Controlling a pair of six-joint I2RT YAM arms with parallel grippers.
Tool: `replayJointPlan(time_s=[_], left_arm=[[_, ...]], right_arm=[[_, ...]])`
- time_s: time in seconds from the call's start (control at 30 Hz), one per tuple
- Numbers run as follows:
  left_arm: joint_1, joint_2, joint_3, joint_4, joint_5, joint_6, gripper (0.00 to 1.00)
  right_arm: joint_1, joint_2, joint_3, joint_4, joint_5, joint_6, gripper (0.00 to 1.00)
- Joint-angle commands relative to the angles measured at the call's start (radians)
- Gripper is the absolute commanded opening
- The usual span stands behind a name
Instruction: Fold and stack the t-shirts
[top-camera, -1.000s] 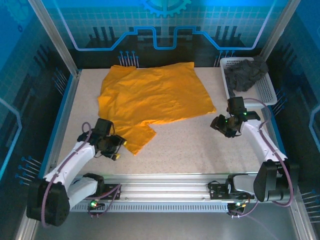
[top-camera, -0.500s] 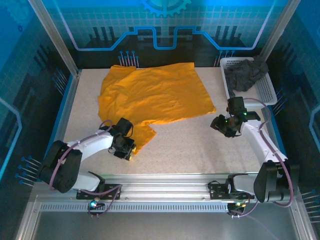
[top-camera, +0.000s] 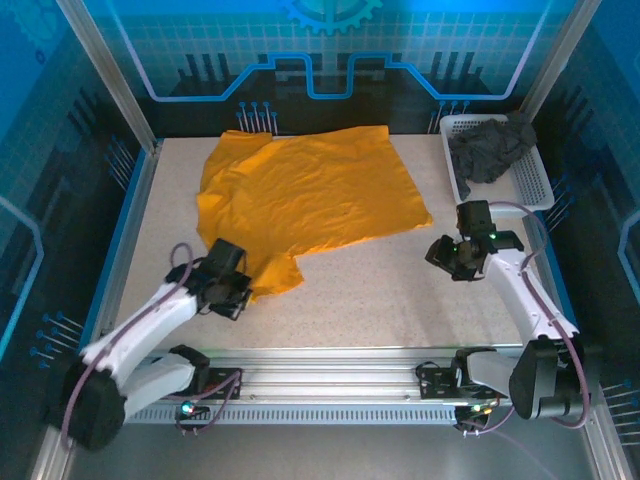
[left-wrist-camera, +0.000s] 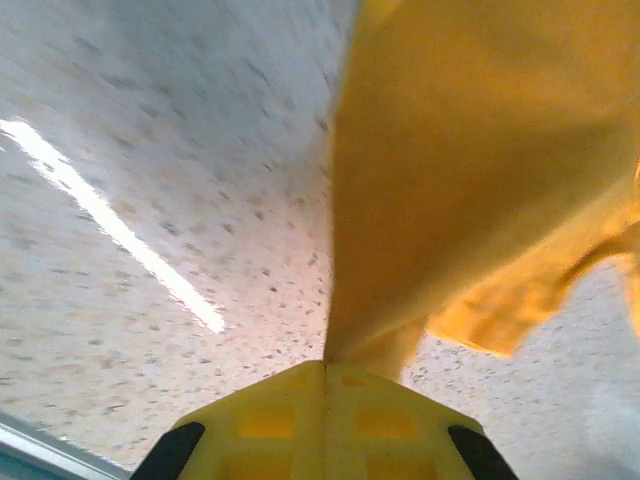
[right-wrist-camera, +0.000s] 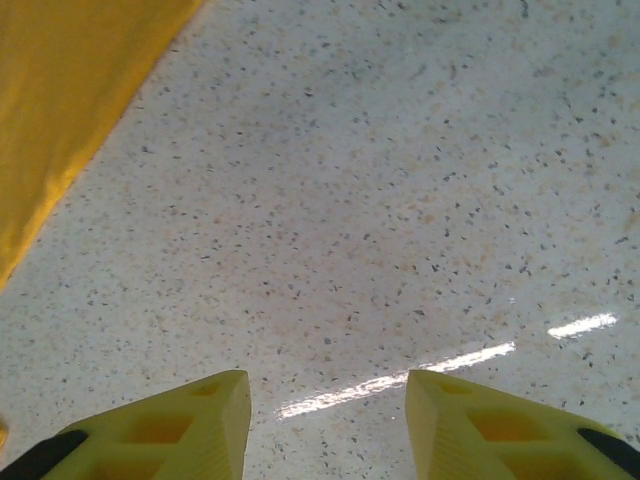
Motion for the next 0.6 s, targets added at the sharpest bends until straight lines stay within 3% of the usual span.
replayJointPlan(time_s=[0.0,0.17,0.43,0.57], left_arm=[[0.105,-0.167,-0.079,-0.227,-0.048,0.064,0.0],[0.247,-0.254,-0.123,-0.25,-0.009,0.131,0.0],[0.259,-0.155,-0.071,-0.172,-0.008,0.174,0.0],[0.259,-0.139,-0.052,-0.155,-0.01,0.178,0.0]], right_arm=[[0.001,0.032,-0.01,0.016,0.016,0.026,0.48],[0.002,0.143,-0.012,0.117,-0.017,0.051,0.49],[0.031,0.315,0.044,0.179,-0.043,0.075,0.4],[0.073,0.331,0.02,0.191,-0.046,0.114,0.39]])
